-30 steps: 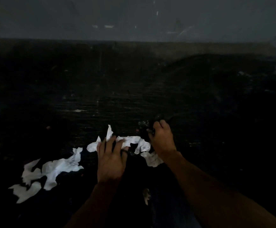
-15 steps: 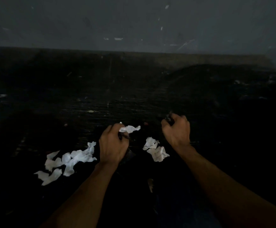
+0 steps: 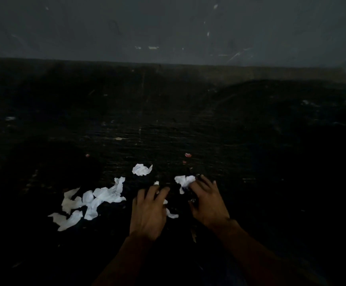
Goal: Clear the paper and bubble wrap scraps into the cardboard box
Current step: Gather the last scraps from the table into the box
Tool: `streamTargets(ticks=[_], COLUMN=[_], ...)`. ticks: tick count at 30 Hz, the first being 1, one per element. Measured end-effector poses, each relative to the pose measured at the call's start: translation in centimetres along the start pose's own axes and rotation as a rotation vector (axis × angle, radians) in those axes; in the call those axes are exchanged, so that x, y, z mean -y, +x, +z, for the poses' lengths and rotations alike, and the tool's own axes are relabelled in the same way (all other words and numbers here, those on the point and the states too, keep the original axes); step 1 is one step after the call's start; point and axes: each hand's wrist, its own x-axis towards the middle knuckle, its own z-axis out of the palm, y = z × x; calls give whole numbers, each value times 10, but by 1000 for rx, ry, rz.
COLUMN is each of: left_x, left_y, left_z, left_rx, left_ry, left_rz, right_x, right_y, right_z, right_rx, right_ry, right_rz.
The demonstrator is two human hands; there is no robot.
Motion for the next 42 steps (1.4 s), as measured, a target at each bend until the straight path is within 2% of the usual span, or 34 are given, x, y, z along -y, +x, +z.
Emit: streamTargets(ticks=[3, 7, 9, 13, 15, 19, 22, 26, 29, 31, 35, 38, 42], left_x=[3, 0, -2, -1, 1, 10, 13, 3, 6, 16, 52, 97, 141], left_y=[-6, -6, -9, -14, -14, -19, -22, -30, -43, -48, -57, -69, -87], left_z=[17, 20, 18, 14, 14, 23, 20, -5, -26, -45, -83, -98, -99], left_rx=[-84, -162, -150, -44, -47, -131, -179, -338, -501, -609, -811, -805, -653], left_ry=[-93, -162, -181, -93, -96, -323, -403, -502, -623, -716, -686, -557, -373], left_rz=[1, -72, -70, 17, 77, 180, 150, 87, -23, -169, -534, -584, -603], right_x=[-1, -7, -7, -11, -11, -7, -4, -2, 12, 32, 90, 137, 183], right_y=[-4, -5, -4, -5, -5, -1, 2, 4, 3, 4, 19, 32, 44], right_z=[14, 24, 24, 27, 25, 11, -2, -18, -25, -26, -16, -4, 16], right_rx=[-20, -271, -320, -300, -269, -262, -209, -176, -292, -287, -346, -318, -362], right_ry=[43, 105, 143, 186, 204, 287, 336, 430, 550, 590, 564, 501, 424], right_rz=[13, -35, -29, 22, 54, 231, 282, 359, 445, 404, 190, -5, -108])
